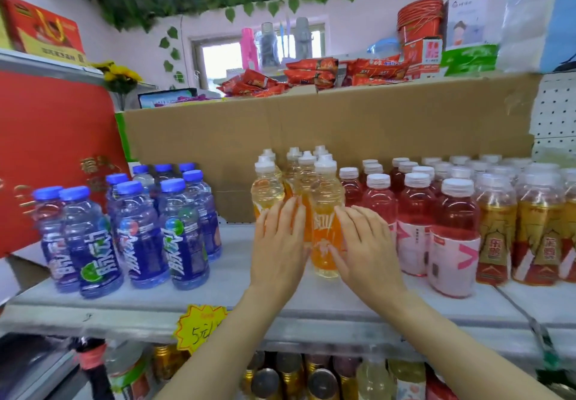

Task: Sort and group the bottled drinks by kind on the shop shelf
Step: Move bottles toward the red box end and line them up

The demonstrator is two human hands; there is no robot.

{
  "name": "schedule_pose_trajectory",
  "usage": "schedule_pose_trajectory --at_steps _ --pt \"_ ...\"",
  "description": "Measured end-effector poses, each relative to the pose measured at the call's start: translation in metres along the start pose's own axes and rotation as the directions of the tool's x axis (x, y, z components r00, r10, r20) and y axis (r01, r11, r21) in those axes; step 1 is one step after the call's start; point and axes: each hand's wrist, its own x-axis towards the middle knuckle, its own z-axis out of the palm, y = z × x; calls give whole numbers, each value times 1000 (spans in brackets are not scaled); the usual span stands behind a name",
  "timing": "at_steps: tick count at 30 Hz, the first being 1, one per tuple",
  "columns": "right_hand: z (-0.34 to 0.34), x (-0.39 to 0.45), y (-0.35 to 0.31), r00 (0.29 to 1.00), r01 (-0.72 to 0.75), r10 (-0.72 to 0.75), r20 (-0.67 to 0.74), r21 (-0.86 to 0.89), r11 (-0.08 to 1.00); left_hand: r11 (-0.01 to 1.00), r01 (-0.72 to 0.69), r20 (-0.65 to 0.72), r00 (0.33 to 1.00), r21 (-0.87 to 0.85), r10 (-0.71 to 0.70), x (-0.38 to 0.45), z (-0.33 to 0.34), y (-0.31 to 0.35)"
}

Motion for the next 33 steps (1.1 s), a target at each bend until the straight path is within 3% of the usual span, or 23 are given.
schedule_pose_trajectory --at_steps 7,10,15,18,20,26,31,33 --pt "50 25 -91 998 58 -53 -33 178 982 978 207 -76 975 -9 -207 -25 -3 -120" --pt "77 44 -148 999 -32 20 36 356 934 950 299 -142 940 -93 -310 -38 -1 -175" --pt "115 64 -231 939 -345 239 249 672 656 861 360 -172 881 -360 -441 -53 -5 -234" --pt "133 75 -261 850 -505 420 318 719 477 777 391 -76 871 -494 -486 -54 -1 -253" --pt "142 81 -268 809 -552 464 361 737 390 723 409 9 874 -557 -487 -49 3 -257" --pt "134 76 -248 764 -614 563 315 622 485 671 425 79 873 -607 -482 -43 3 -254" --pt "117 65 -223 767 -603 603 221 570 558 588 543 189 810 -599 -555 -46 12 -249" --pt "114 62 -220 767 -600 611 197 557 574 564 517 198 825 -644 -530 -48 14 -249"
